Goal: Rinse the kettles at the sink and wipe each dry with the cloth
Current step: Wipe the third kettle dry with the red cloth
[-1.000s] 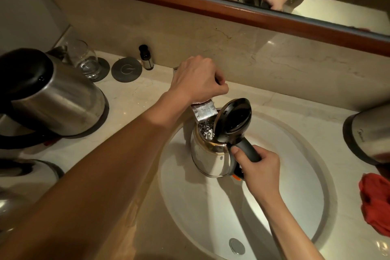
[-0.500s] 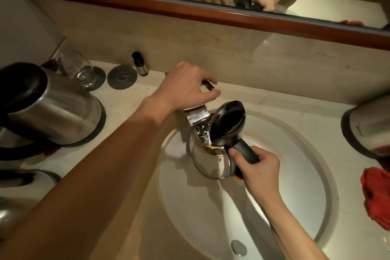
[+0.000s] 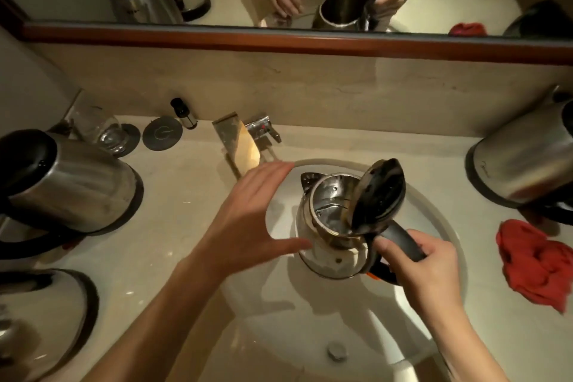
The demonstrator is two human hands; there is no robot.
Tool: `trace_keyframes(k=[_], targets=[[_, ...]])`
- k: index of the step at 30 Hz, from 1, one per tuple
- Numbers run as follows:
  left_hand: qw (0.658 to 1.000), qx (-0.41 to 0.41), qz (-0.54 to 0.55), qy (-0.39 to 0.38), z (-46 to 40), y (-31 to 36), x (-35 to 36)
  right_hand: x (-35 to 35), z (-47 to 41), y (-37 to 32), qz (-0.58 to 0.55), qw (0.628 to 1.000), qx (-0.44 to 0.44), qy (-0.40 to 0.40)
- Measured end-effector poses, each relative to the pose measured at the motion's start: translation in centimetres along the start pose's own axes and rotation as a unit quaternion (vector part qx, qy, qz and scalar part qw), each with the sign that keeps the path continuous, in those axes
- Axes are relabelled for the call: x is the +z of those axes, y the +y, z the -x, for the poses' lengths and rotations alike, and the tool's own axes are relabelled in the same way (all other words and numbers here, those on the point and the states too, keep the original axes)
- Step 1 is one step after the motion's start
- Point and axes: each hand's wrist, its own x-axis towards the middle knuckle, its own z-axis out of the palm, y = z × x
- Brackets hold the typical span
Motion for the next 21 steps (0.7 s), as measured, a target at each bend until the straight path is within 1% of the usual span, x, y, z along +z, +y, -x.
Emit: trace_keyframes(k=[3,5,7,9,12,16,18,20,21], targets=[[0.997,-0.05,0.051,-0.005,1.0,3.3,1.7,-3.1,1.5,-2.0,-0.017,0.999,-0.052,0.003],[0.992,-0.073,0.106,-0.01,1.5,5.8,2.4,-5.3,2.5,-3.4,-0.02,0.996,-0.084,0.004],[0.979,-0.106,0.173,-0.021,1.5,8.5,2.6,-7.8,3.5,-4.4,-0.029,0.996,-0.089,0.01],[0.971,-0.12,0.206,-0.028,1.4,11.3,2.9,-10.3,4.6,-5.2,-0.043,0.994,-0.102,0.017],[0.975,-0.102,0.196,-0.035,1.0,15.2,2.7,-13.7,6.1,-6.6,-0.078,0.99,-0.114,0.035],[0.978,-0.026,0.203,-0.036,0.2,19.5,2.5,-17.9,8.3,-7.9,-0.106,0.986,-0.117,0.061],[0.976,-0.014,0.215,-0.036,-0.4,21.4,2.7,-19.9,9.3,-8.5,-0.123,0.983,-0.114,0.072],[0.974,0.0,0.227,-0.001,-1.0,24.0,2.8,-21.7,10.3,-8.9,-0.134,0.981,-0.118,0.078],[0.972,0.025,0.233,0.028,-1.3,25.8,2.6,-22.6,10.6,-8.8,-0.136,0.98,-0.119,0.086]])
